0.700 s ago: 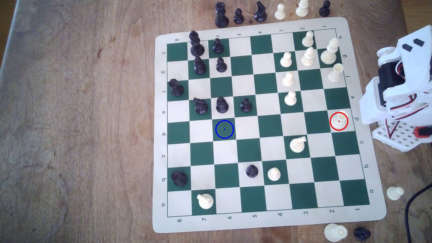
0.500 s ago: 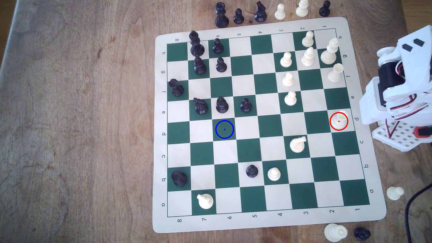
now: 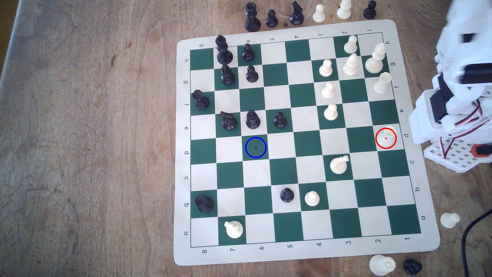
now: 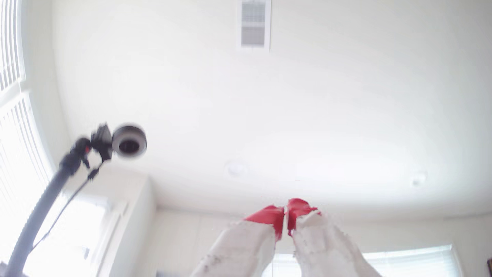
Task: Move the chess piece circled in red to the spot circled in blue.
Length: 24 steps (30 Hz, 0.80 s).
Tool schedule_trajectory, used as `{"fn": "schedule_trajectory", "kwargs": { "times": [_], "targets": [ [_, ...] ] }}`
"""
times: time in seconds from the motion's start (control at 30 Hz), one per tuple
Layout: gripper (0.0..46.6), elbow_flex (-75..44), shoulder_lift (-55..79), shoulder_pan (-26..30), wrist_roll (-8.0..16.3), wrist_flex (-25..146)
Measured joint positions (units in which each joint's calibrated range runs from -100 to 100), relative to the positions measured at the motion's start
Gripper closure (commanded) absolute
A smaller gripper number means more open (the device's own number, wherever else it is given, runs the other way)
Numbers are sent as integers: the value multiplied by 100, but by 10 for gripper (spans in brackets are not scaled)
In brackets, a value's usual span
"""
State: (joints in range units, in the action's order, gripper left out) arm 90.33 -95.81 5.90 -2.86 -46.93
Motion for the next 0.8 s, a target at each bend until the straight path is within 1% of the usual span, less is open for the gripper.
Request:
{"fn": "schedule_trajectory", "kwargs": {
  "times": [0.03,0.07,0.17,0.2,0.3,0.33,0.37,0.43,0.47,0.5,0.53,0.6,0.63,0.7,0.77,0.8],
  "targets": [
    [464,-163,0,0,0,414],
    [464,-452,0,0,0,1227],
    [464,-714,8,-29,10,2120],
    [464,-840,8,-59,20,2821],
    [464,-976,42,-111,49,3586],
    [464,-1157,8,-214,117,4367],
    [464,-1238,8,-265,142,4773],
    [464,-1419,42,-428,127,5602],
    [446,-1518,42,-524,142,6032],
    [428,-1762,25,-745,156,6797],
    [429,-1853,0,-841,151,7147],
    [464,-2124,0,-951,151,7745],
    [464,-2377,0,-1040,166,8430],
    [464,-2531,0,-1106,142,8948],
    [458,-2702,0,-1010,117,9522],
    [454,-2874,59,-870,107,10215]
  ]
}}
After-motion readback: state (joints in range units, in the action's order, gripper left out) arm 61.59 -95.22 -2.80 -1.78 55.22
